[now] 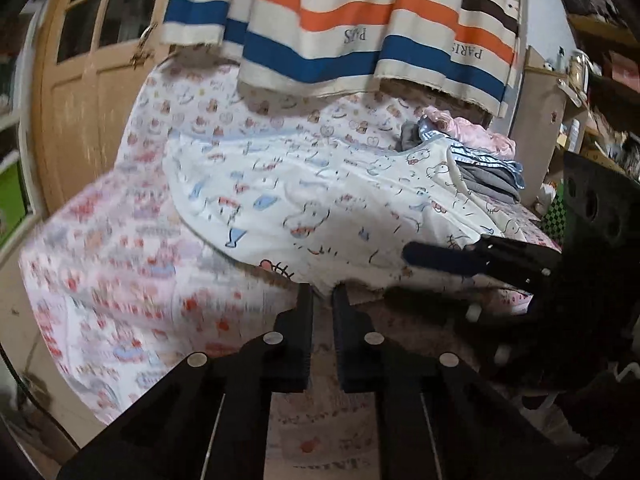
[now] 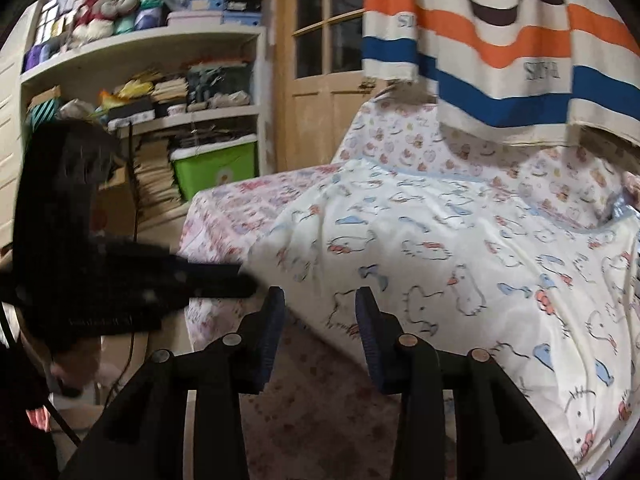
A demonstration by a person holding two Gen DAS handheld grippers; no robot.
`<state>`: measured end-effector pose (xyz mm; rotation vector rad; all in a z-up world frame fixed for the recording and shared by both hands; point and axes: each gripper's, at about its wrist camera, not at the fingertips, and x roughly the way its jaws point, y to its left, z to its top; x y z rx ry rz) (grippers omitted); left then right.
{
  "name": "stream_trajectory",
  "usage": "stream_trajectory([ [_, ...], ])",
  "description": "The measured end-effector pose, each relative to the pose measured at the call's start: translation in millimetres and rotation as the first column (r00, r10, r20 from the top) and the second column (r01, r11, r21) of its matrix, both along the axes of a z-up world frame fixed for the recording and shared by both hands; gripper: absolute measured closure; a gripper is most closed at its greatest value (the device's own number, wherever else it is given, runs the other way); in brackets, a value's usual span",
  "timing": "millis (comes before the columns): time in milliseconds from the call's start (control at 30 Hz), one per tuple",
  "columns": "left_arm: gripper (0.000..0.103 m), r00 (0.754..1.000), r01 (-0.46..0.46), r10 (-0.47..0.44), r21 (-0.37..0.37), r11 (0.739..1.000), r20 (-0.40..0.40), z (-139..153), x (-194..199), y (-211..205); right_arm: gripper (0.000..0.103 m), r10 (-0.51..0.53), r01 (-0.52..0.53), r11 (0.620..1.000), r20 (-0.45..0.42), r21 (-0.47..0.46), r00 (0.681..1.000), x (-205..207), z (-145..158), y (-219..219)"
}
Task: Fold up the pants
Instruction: 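Close the right gripper on the pants leg cuff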
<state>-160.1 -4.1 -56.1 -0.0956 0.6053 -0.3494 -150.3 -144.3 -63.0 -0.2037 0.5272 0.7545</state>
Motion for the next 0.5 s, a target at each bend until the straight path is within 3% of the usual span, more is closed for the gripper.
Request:
stream_trajectory([
  [233,0.095,1.000,0.028,-0.028,-0.025,0.999,-0.005,12,11,1,0.055,0.084,-0.083,0.996,0.023,-0.042,0.996,3,-7,17],
  [333,0.095,1.000,0.026,-0.026,-0.038,0.999,-0.002,16,14,3,0.055,0.080,-0.080,0.997,-0.007,0.003,0.997,17,-6,25],
  [500,0.095,1.000,-0.011,0.012,-0.031,0.999,0.020,21,10,7,0.058,0.056,-0.056,0.998,0.004,-0.005,0.998,27,-13,40],
])
